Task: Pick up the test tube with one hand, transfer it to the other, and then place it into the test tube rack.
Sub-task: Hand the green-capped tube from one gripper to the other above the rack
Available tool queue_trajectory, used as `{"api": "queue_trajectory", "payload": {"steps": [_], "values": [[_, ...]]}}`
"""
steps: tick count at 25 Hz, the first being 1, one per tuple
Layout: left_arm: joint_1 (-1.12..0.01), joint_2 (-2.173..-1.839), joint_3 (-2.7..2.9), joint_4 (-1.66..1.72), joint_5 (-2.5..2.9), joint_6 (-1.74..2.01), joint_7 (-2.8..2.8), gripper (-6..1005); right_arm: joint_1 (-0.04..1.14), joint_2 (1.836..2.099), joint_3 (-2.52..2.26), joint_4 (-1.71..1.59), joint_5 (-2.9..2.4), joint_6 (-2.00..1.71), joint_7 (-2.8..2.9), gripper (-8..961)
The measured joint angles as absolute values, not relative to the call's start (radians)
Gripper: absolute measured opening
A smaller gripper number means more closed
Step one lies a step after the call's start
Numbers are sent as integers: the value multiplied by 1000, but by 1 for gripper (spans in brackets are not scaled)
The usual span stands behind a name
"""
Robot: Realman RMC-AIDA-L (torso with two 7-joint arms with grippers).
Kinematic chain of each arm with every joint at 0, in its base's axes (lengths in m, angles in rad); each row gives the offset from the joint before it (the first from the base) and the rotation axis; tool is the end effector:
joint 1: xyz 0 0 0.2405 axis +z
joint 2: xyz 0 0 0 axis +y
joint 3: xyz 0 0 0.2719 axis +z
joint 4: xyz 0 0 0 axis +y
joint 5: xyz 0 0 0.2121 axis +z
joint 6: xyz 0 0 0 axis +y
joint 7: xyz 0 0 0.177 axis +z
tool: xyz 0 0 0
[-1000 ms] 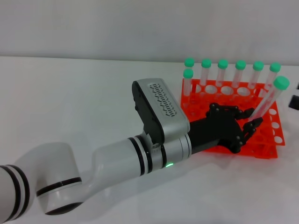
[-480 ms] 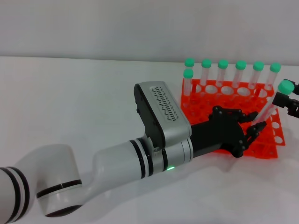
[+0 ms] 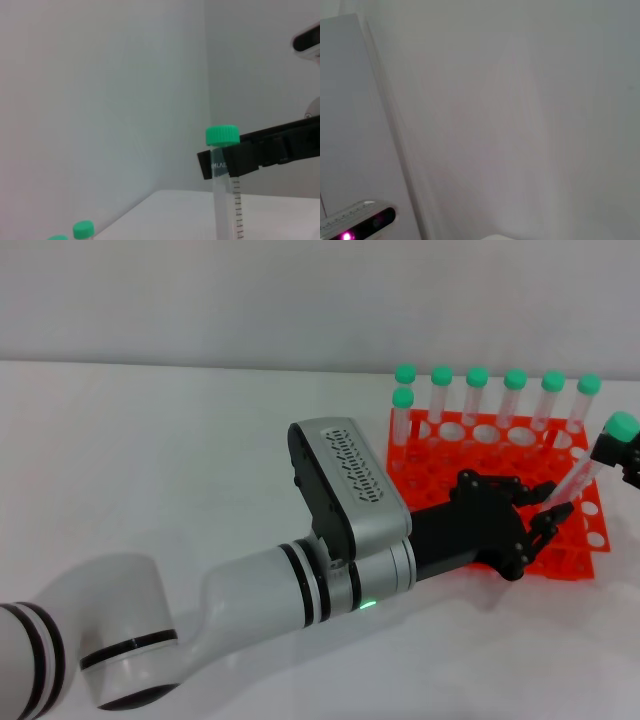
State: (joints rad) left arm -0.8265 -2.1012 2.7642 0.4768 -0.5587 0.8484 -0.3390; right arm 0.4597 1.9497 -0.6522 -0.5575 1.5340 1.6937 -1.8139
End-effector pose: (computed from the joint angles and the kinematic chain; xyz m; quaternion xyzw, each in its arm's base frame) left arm -0.1123 0.3551 -0.1978 -0.9258 -0.0524 -0.3146 0.2030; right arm 0.2660 0.3519 0.0502 -0.8725 0.1950 0.3999 0.2018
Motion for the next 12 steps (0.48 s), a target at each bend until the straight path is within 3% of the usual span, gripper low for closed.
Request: {"api": "queue_trajectory", "payload": {"steps": [7,12], "values": [[-824,-2103,2762,477,-562,850,-333,184,456,1949,-650,-558,1534,1699,-1821,200],[-803,-2105,2740,477,-562,850,-271,185,456,1949,-649,-558,1534,1701,-1825,197]]}}
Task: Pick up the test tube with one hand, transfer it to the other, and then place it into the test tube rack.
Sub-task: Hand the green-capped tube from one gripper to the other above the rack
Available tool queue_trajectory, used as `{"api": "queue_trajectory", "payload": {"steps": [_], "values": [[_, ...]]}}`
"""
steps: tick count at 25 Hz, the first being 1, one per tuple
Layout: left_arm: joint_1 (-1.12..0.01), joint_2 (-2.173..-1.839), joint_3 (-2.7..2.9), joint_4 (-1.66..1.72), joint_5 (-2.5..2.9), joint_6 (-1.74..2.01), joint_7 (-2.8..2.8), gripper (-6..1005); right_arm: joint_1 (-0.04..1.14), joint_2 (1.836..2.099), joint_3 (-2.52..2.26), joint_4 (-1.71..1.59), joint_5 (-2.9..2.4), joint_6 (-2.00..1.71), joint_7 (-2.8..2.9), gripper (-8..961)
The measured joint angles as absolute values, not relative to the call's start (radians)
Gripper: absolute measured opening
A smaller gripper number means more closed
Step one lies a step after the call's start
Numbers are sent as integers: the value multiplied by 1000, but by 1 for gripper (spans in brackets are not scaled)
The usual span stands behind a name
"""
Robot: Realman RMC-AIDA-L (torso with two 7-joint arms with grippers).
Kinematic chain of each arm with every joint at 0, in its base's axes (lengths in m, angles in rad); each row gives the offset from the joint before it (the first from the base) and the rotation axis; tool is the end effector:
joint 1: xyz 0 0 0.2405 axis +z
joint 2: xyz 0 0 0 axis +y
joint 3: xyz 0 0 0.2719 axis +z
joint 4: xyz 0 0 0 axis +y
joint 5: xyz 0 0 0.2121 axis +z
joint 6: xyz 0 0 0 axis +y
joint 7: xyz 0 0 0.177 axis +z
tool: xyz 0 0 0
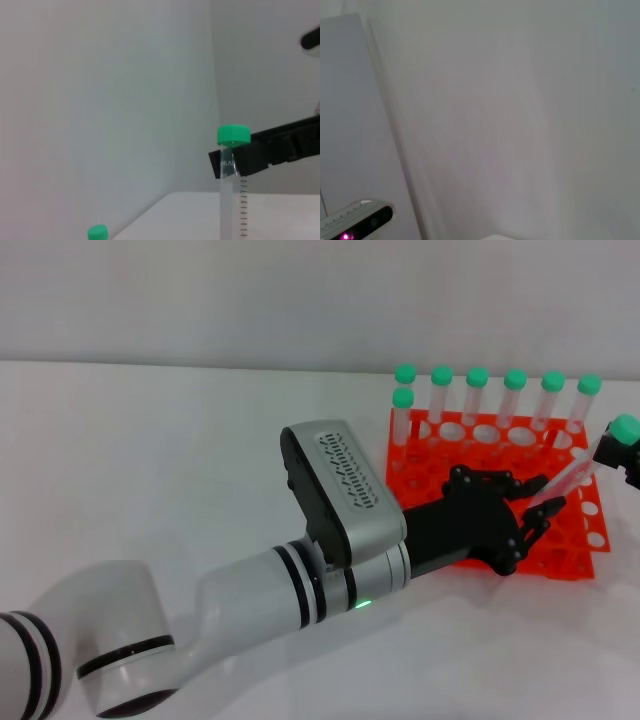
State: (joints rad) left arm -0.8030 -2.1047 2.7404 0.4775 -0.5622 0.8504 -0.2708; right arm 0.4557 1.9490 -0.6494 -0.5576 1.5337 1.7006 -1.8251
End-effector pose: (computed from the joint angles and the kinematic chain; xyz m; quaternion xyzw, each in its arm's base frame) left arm -0.1168 0.3562 -0.1953 -0.9218 -0.0385 -0.3135 0.2246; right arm 0.2669 0.3501 0.0510 -0.8732 0.1903 0.4000 0.2033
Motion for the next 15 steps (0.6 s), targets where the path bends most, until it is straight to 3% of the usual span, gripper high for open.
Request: {"api": "queue_trajectory", "payload": {"steps": [15], "values": [[-712,-2108,2710,478,-568,855,-45,340,466,1961,-651,-561,1582,1726,-1839,196]]}}
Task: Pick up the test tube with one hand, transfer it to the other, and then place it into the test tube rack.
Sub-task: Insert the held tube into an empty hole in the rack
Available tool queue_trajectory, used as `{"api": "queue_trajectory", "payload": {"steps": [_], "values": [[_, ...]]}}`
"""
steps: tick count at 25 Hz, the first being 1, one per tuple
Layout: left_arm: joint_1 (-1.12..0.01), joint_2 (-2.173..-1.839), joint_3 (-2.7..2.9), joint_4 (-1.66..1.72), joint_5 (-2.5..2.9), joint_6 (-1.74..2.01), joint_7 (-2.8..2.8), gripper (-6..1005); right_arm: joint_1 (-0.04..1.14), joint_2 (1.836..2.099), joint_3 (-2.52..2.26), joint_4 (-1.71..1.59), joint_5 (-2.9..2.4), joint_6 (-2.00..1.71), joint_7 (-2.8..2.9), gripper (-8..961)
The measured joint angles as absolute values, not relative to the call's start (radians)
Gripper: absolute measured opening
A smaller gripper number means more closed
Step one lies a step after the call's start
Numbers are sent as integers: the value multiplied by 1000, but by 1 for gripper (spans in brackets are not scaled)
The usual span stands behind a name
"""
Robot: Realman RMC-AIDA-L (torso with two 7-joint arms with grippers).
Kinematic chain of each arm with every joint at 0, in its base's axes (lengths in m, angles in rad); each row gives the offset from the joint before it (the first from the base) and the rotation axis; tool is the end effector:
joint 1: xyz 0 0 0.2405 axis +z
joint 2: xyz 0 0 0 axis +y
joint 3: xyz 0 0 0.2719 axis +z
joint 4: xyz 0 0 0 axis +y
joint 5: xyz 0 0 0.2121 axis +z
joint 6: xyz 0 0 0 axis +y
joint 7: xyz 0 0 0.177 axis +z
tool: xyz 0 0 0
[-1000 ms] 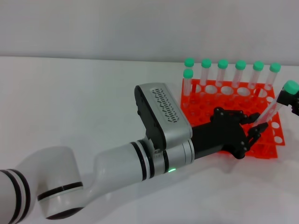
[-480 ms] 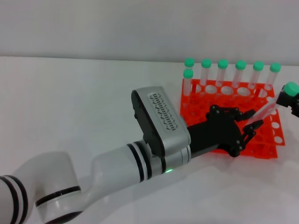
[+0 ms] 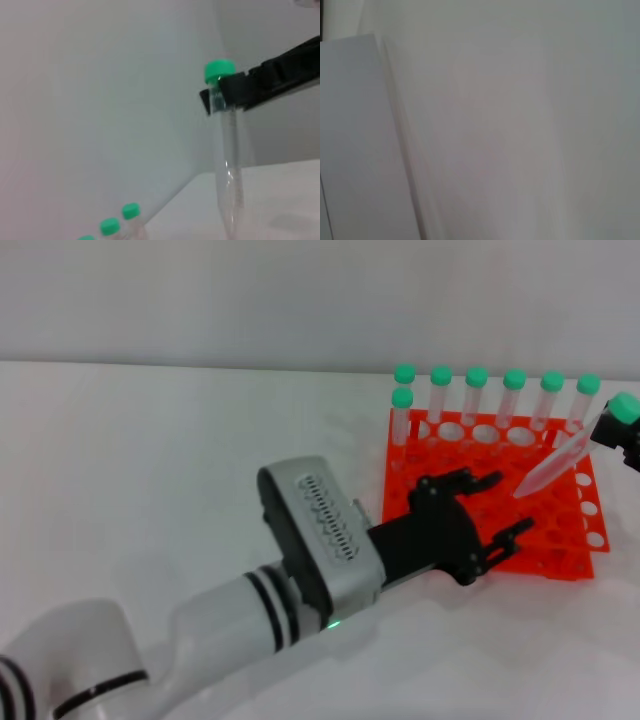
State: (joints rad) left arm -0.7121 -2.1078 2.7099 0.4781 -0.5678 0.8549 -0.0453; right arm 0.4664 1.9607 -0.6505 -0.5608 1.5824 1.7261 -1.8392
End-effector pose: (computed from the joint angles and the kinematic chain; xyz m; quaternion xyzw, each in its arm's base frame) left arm -0.1448 0.3499 -0.1913 -0.9161 0.0146 -0.2838 0.2828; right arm 0.2542 0.3516 0.0537 -0.8652 0.1694 0.4265 0.2019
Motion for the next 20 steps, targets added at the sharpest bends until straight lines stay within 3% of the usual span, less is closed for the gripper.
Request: {"api": "queue_trajectory", "payload": {"steps": [7,10,12,13,20], "values": [[-518,-2104,2617,485,-602,1031,-6,587,505,1960,-649,-569,1605,1681,-1839,197],[-423,-2101,2604,478,-701,1142,-10,816,539,1982,-652,-575,1611,1621,-1856,197],[-364,-2100,2601,476,-800,1193,-14,822,552,1995,-658,-578,1610,1597,-1868,197],[-348,-2100,2600,476,-839,1204,-14,826,590,2014,-698,-584,1607,1515,-1900,198],[-280,-2097,2595,407,-1086,1243,-148,832,687,2020,-926,-587,1622,1270,-1943,199]]}}
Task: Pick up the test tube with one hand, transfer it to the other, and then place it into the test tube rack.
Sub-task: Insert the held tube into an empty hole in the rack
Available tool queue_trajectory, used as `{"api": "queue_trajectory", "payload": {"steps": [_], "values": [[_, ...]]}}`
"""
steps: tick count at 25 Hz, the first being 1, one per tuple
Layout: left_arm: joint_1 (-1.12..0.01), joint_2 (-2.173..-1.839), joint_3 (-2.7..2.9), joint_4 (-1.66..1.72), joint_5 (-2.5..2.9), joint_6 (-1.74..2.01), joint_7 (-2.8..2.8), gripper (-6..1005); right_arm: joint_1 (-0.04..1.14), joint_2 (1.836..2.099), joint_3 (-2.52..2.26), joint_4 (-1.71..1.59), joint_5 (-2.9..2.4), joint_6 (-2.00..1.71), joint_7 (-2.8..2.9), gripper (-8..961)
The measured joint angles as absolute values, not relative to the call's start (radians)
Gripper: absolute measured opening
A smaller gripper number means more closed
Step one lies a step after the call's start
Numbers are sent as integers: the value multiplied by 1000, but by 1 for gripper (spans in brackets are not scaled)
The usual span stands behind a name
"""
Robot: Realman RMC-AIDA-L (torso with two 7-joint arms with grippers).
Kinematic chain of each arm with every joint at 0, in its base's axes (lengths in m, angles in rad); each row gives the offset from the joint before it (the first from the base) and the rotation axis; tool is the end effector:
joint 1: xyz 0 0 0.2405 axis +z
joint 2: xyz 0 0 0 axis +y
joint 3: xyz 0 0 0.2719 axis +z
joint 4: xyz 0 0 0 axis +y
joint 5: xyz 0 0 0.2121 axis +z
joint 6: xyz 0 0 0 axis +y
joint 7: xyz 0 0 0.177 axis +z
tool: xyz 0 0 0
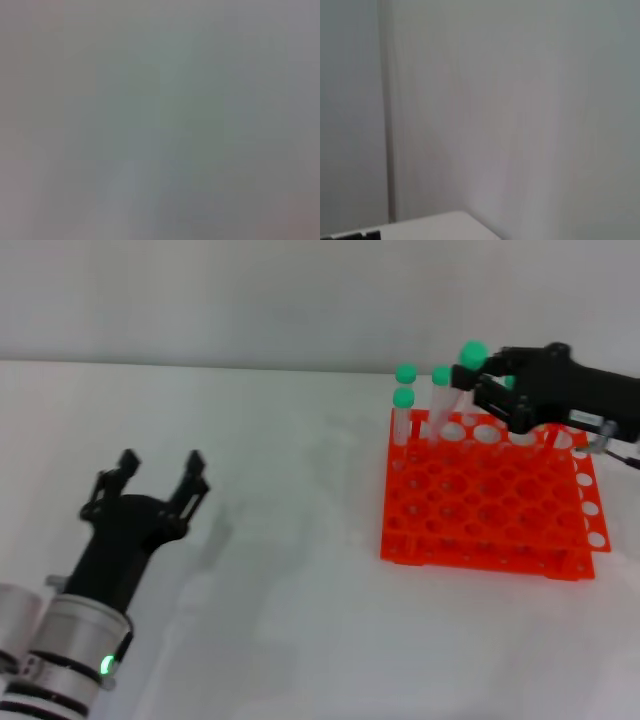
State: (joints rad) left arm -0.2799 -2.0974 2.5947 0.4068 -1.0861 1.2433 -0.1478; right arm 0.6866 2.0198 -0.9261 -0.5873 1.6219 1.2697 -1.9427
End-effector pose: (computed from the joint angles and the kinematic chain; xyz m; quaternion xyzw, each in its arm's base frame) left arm -0.3087 0.3169 -0.0697 -0.6693 -0.3011 -0.3876 0.5578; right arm 0.1831 0.4402 -0.0093 -0.9091 0.0954 0.3172 0.2525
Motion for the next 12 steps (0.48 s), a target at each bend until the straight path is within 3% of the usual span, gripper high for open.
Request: {"api": "queue_trajectory", "payload": {"steps": [12], "values": [[-284,-2094,2594,360,-1144,1265,-171,832,738,2018,-1036,-587,1623,1096,-1935,201]]}}
